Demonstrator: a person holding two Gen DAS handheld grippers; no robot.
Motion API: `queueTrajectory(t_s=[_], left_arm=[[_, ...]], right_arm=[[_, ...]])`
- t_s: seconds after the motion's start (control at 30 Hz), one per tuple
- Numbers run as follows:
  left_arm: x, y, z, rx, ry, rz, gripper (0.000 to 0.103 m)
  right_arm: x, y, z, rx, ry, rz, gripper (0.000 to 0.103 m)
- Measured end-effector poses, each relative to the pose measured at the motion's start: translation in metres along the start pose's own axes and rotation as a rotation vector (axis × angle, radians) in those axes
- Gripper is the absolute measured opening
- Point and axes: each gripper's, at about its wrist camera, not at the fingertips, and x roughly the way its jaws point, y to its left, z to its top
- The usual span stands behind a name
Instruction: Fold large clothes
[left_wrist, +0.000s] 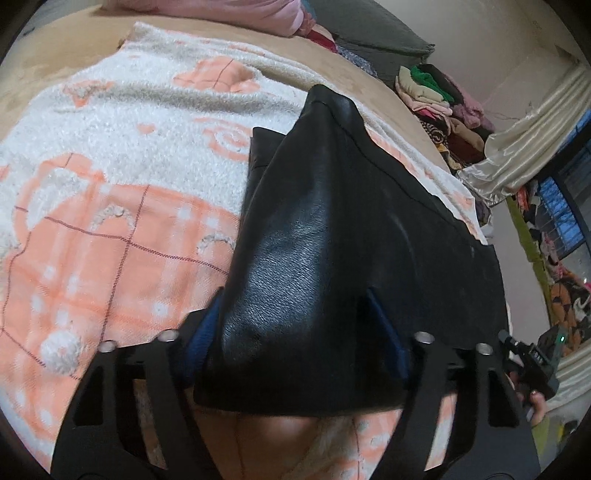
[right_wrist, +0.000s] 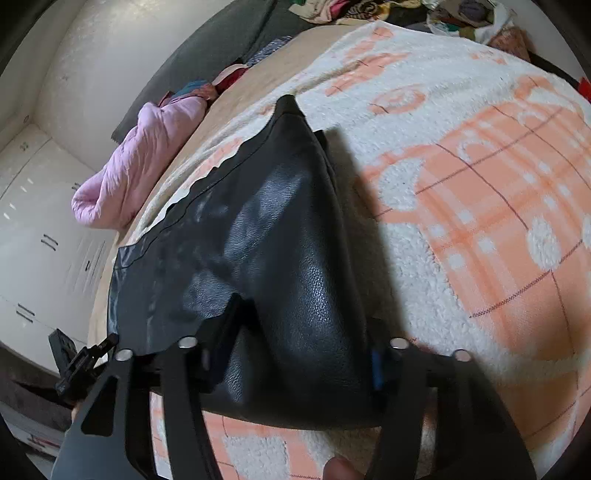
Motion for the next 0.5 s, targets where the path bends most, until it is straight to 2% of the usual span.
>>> queueTrajectory(t_s=[0.13,0.27,0.33,0.5], left_arm=[[-0.009,-0.005,-0.004,0.022,0.001,0.011,0.048],[-0.021,-0.006,-0.015,0.023,-0.001,0.001,0.046],[-0.025,-0.006,-0.023,0.039,-0.002,0.007,0.046],[-0.026,-0.002,-0.027,0.023,-0.015,0.012,0.05]], right_arm=[[-0.003,0.005,0.001,-0.035,-0.006,-0.014,0.039],[-0.008,0.006,0.004,-0.063,-0.008,-0.027,0.038],[-0.008,0.005,0.003,-0.066,-0.011,-0.042,0.039],[-0.004,0.005,0.002,-0.07,-0.015,-0.083,0.053]])
